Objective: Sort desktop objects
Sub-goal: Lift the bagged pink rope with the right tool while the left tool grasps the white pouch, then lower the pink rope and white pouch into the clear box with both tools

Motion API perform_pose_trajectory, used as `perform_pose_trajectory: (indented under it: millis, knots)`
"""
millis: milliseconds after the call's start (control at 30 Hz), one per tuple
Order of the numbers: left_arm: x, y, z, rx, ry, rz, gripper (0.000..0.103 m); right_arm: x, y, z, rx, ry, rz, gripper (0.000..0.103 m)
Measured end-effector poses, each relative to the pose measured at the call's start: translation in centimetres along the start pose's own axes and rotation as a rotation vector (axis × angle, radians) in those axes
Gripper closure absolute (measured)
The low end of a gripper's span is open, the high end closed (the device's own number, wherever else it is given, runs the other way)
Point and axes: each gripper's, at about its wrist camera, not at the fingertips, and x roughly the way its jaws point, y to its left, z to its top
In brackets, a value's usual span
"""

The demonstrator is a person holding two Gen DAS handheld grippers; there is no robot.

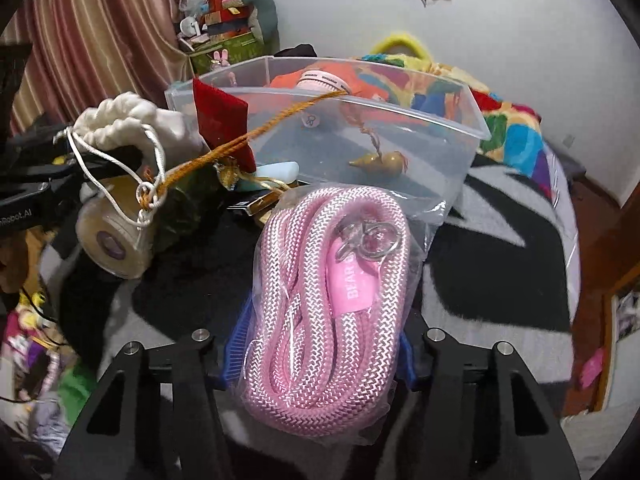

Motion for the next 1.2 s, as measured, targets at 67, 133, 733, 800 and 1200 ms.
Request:
perform_pose_trajectory:
  millis: [67, 133, 733, 800, 1200]
  knots:
    - [-0.6, 0.0, 0.0, -0.008, -0.011, -0.004, 0.073, -0.7, -0.2, 0.2, 0.007, -0.007, 0.009, 0.051]
    - [-1.1, 0.0, -0.1, -0.012, -0.020, 0.001, 0.073, -1.3, 0.0, 0.5, -0.005, -0.030, -0.012, 0.051]
    - [-4.8, -1.1, 1.8, -0.016, -0.127, -0.092, 0.088, -5.5, -1.0, 2.5, 0.041, -0.133, -0.018, 0.051]
    - [-4.8, -0.7, 2.2, -0.026, -0.134, -0.093, 0.089, -5.7, -0.9, 3.2, 0.036, -0.146, -0.026, 0.051]
    - [-5.9, 0.2, 4.8, -0.030, -0.198, -0.091, 0.090, -6.3, -1.2, 6.5, 0.037, -0.191, -0.046, 0.051]
